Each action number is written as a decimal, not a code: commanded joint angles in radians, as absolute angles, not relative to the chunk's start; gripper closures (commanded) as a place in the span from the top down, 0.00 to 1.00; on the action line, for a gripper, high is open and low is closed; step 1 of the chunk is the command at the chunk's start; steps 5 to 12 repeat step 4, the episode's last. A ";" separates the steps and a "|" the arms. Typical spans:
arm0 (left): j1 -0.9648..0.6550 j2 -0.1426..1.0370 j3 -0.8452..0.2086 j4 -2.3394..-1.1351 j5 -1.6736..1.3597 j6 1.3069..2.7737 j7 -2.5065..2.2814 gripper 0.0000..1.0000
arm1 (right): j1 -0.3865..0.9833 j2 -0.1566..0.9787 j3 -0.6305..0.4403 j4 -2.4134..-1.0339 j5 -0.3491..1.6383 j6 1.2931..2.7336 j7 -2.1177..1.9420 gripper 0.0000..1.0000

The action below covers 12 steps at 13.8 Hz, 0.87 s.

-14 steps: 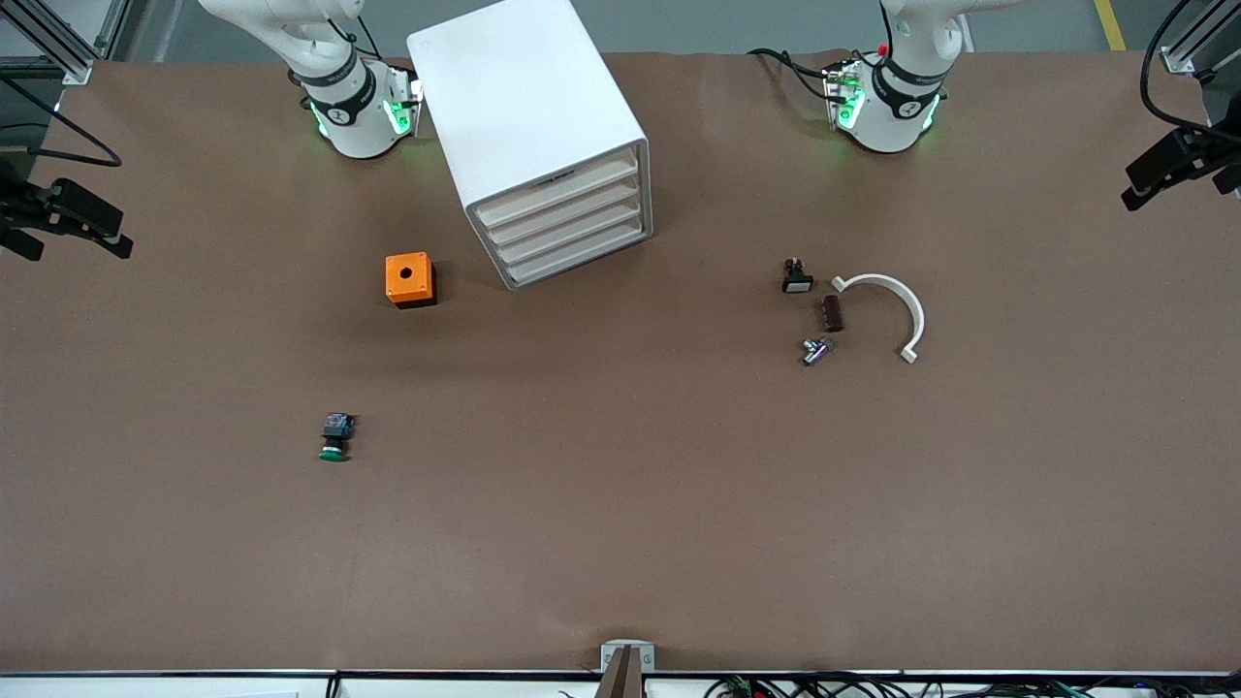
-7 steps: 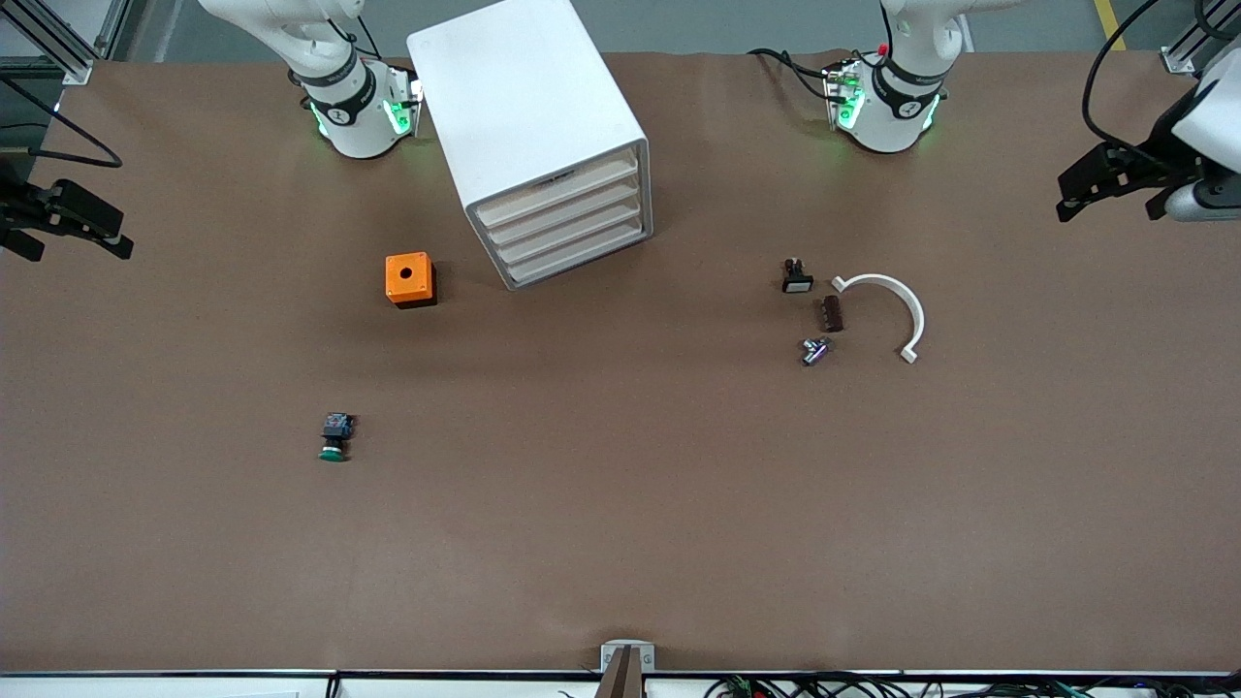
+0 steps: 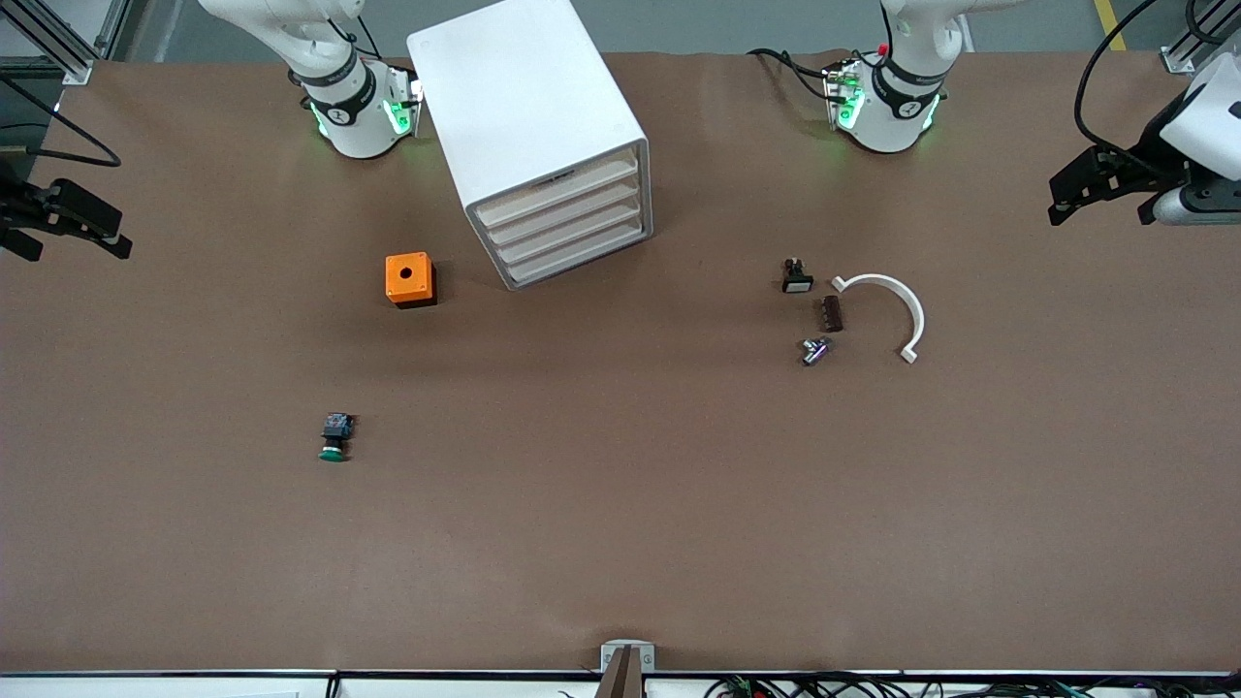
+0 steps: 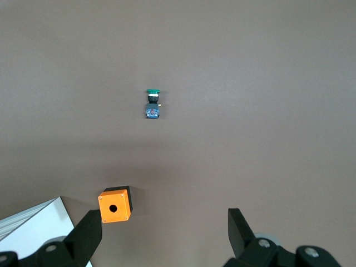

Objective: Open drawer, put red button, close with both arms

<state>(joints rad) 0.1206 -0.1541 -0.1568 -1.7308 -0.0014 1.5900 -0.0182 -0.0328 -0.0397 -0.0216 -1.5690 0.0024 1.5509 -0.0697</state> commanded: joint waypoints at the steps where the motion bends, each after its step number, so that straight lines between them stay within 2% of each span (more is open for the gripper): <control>1: 0.129 -0.133 -0.158 -1.694 -0.020 1.585 -0.049 1.00 | -0.049 -0.029 -0.009 -1.546 0.000 1.539 -0.081 1.00; 12: 0.123 -0.133 -0.160 -1.694 -0.018 1.585 -0.078 1.00 | -0.048 -0.029 -0.009 -1.546 0.000 1.539 -0.081 1.00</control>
